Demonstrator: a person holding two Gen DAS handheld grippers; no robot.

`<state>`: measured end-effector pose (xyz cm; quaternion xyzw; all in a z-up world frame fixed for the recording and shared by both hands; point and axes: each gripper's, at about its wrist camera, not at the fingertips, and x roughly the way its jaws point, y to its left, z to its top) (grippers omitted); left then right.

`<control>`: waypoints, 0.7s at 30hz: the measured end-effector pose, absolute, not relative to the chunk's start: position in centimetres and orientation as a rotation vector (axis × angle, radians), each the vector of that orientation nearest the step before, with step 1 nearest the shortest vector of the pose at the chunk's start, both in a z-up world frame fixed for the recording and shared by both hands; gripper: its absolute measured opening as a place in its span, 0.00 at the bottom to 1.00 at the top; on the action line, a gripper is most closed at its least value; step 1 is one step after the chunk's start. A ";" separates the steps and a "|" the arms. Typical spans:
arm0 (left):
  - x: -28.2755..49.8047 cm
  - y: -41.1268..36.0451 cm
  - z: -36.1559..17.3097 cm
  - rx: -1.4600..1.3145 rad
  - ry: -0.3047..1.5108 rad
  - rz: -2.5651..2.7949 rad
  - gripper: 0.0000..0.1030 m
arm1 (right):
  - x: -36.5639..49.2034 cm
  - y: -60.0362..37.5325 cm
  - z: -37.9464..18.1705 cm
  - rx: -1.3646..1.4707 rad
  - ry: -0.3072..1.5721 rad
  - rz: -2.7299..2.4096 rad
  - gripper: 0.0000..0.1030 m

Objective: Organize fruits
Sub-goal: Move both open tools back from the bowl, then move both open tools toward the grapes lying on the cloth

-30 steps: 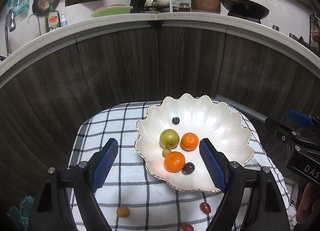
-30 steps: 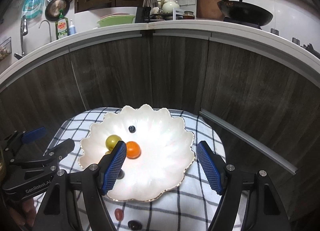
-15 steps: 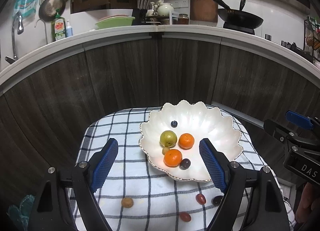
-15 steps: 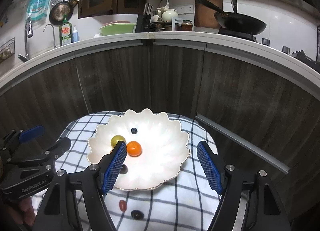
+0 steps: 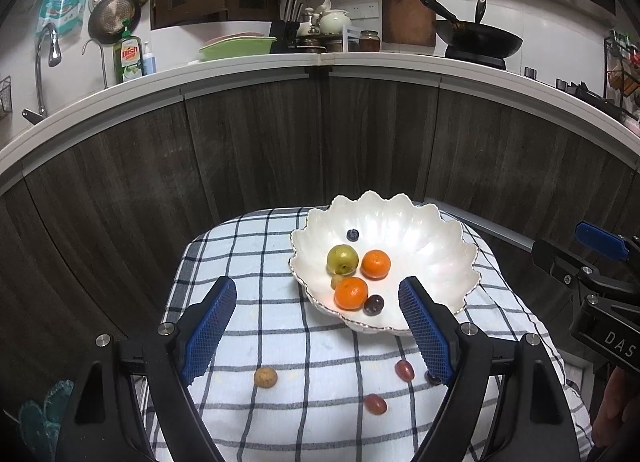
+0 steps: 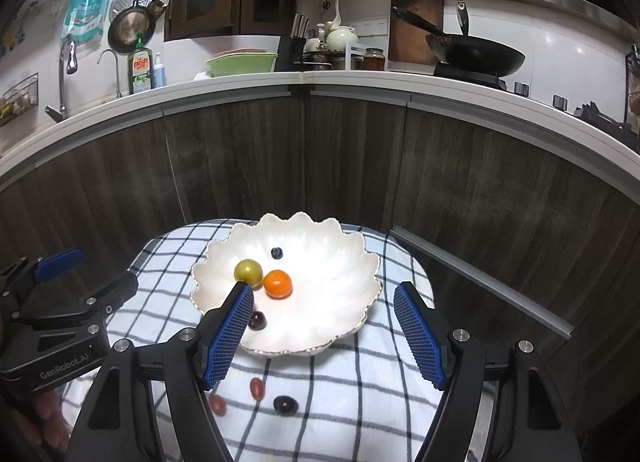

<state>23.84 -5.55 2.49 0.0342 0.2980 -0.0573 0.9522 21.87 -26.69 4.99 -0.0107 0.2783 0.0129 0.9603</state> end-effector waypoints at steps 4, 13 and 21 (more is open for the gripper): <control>22.9 -5.6 2.1 0.070 0.607 -0.120 0.81 | 21.2 -26.7 4.6 -0.020 0.568 0.023 0.72; 21.8 -4.9 1.2 0.071 0.617 -0.119 0.81 | 20.1 -26.5 3.4 -0.016 0.582 0.019 0.72; 21.4 -4.3 0.4 0.066 0.629 -0.117 0.81 | 19.7 -26.0 2.5 -0.021 0.594 0.017 0.72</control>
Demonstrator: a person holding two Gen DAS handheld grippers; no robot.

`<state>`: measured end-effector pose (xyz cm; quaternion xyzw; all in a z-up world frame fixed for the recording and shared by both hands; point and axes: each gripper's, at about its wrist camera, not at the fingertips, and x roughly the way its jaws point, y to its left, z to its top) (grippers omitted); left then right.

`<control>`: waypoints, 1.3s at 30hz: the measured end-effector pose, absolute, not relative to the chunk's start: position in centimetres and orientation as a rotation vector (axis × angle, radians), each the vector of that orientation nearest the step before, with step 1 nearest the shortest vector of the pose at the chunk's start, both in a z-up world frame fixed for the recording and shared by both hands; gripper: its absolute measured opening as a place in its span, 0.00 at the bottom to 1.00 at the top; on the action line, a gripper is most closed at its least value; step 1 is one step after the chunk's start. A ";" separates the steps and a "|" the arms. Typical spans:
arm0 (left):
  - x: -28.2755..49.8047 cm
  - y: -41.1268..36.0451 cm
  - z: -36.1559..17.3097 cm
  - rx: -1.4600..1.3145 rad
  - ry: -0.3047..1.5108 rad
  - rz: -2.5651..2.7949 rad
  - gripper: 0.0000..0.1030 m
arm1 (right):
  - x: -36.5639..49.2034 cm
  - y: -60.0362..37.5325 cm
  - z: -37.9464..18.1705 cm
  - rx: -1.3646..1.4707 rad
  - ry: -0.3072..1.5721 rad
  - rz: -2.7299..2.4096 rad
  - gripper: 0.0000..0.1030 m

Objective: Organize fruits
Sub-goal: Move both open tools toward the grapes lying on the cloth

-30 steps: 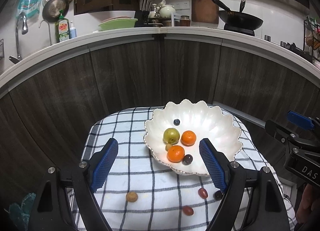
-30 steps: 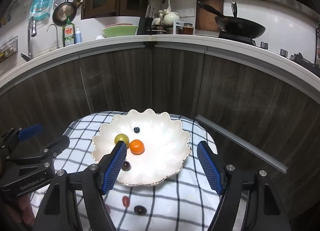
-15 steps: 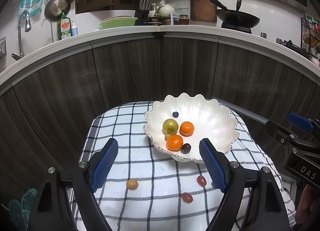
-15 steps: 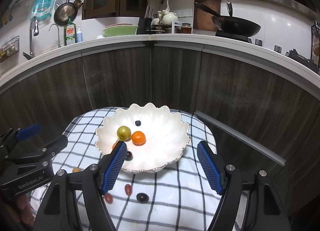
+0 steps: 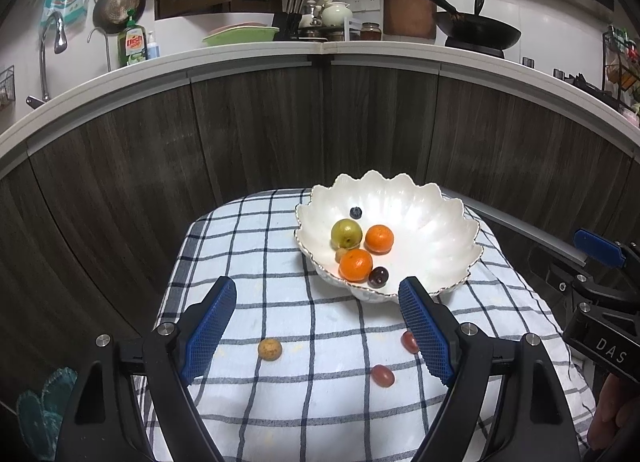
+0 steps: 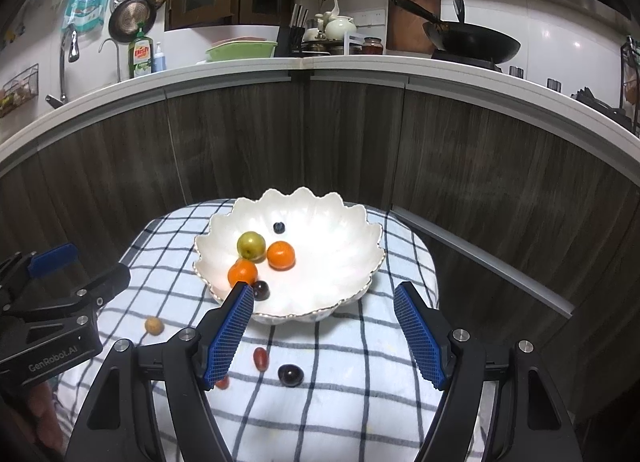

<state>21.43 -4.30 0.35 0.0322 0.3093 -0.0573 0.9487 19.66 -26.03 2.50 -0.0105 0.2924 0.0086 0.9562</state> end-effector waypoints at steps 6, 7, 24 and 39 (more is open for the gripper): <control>21.3 -4.0 -0.5 0.059 0.646 -0.116 0.81 | 19.6 -25.6 1.8 -0.035 0.604 0.020 0.72; 21.3 -4.0 -0.6 0.058 0.648 -0.116 0.81 | 19.6 -25.5 1.7 -0.038 0.608 0.022 0.72; 21.3 -3.3 -4.4 0.065 0.714 -0.093 0.81 | 19.7 -24.7 -1.7 -0.044 0.663 0.048 0.72; 21.3 -4.0 -7.7 0.068 0.747 -0.072 0.81 | 20.2 -24.8 -5.6 -0.036 0.713 0.091 0.72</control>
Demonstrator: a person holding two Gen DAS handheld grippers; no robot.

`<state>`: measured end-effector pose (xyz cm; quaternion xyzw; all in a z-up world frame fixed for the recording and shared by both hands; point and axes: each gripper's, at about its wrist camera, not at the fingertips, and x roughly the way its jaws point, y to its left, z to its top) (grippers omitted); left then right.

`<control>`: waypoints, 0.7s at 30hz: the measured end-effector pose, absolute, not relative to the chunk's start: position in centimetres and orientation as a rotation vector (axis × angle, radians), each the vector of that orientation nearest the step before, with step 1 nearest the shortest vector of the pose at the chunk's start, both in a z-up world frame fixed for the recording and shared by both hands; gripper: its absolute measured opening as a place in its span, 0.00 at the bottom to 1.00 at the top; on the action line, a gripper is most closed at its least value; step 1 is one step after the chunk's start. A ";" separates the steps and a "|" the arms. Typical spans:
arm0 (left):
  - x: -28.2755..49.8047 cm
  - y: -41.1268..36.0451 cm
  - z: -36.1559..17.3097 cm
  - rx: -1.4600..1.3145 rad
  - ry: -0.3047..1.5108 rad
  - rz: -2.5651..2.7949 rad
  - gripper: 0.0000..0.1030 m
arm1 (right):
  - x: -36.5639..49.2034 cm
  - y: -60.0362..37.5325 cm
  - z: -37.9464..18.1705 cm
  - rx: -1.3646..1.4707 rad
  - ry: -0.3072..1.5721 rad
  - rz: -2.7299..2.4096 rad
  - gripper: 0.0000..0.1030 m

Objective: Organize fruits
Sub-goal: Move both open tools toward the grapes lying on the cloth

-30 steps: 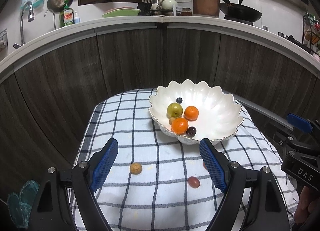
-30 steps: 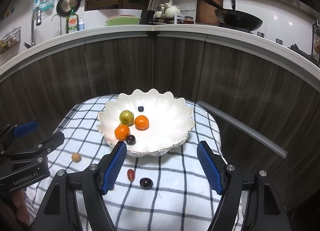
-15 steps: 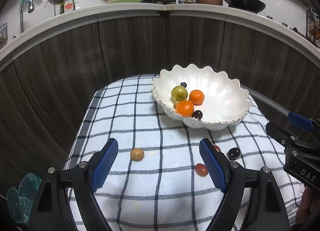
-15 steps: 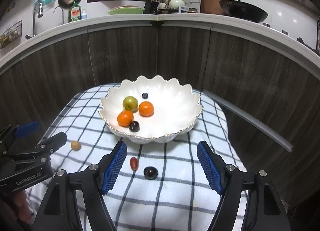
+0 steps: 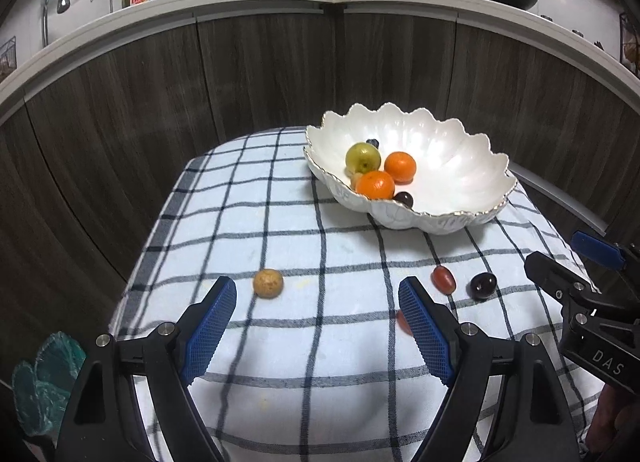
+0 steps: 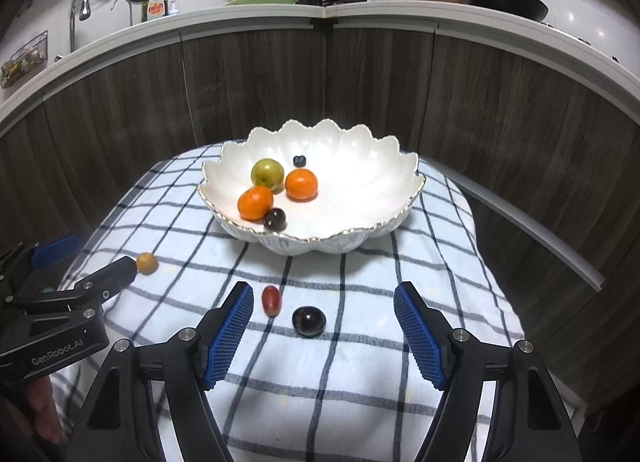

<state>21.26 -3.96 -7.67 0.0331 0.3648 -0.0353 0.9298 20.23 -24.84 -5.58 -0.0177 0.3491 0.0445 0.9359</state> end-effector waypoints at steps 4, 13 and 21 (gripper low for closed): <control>21.4 -4.7 -8.7 0.079 0.764 -0.087 0.81 | 20.4 -25.1 -6.4 -0.041 0.716 0.097 0.72; 21.7 -5.8 -10.1 0.048 0.792 -0.124 0.81 | 21.0 -25.1 -7.6 -0.071 0.722 0.125 0.72; 21.8 -7.1 -11.3 0.074 0.799 -0.132 0.81 | 21.7 -25.5 -8.4 -0.078 0.728 0.169 0.71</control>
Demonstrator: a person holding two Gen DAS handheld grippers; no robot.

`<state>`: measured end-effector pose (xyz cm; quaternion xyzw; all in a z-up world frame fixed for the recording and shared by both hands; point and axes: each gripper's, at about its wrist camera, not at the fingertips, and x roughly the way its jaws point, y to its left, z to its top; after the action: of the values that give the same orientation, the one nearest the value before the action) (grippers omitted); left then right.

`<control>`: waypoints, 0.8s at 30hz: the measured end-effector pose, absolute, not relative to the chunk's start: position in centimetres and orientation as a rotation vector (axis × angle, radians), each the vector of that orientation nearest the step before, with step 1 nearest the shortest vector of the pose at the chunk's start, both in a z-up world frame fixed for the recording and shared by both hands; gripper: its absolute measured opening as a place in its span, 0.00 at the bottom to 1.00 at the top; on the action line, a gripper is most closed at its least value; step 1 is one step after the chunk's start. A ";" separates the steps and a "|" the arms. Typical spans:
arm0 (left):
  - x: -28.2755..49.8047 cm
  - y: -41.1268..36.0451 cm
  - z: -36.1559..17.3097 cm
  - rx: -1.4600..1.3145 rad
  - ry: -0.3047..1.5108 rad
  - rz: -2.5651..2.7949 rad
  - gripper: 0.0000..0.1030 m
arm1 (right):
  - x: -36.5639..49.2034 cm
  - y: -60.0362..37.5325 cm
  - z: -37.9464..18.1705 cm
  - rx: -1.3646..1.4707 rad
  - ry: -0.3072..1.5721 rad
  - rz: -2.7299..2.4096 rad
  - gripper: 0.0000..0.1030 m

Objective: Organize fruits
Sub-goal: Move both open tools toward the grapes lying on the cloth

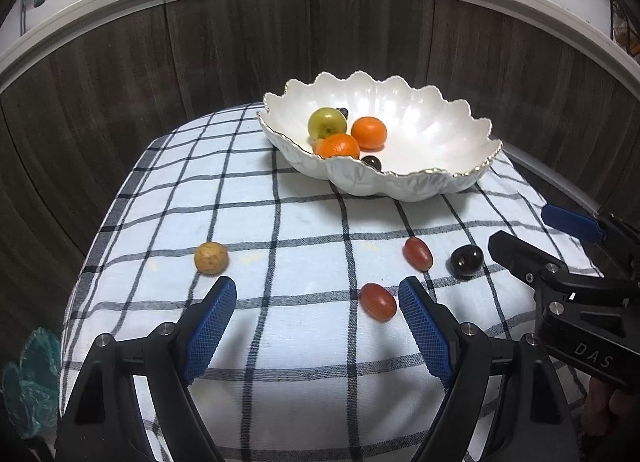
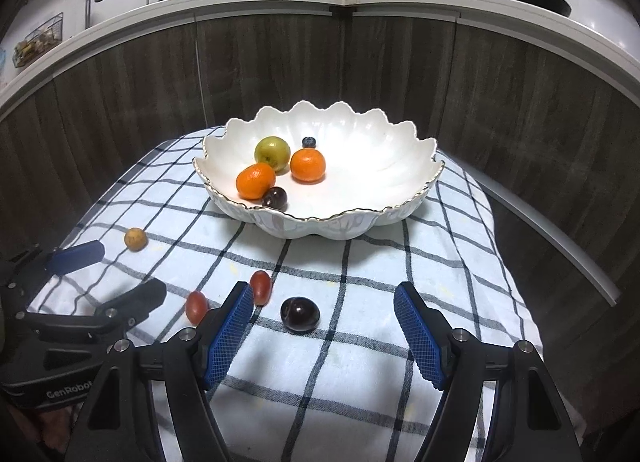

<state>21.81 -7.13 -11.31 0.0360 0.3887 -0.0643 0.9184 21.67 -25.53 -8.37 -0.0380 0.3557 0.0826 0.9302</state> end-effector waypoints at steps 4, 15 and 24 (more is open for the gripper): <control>21.8 -7.7 -11.9 0.092 0.798 -0.131 0.81 | 22.0 -25.6 -8.9 -0.103 0.732 0.195 0.71; 21.7 -9.3 -13.3 0.163 0.803 -0.171 0.78 | 23.0 -26.4 -10.4 -0.093 0.748 0.257 0.71; 22.6 -9.6 -14.5 0.158 0.846 -0.179 0.68 | 23.7 -25.8 -11.4 -0.095 0.778 0.299 0.66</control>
<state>22.61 -9.59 -14.52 0.0766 0.4094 -0.0864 0.9050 23.72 -25.79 -11.45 -0.0463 0.3776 0.1450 0.9134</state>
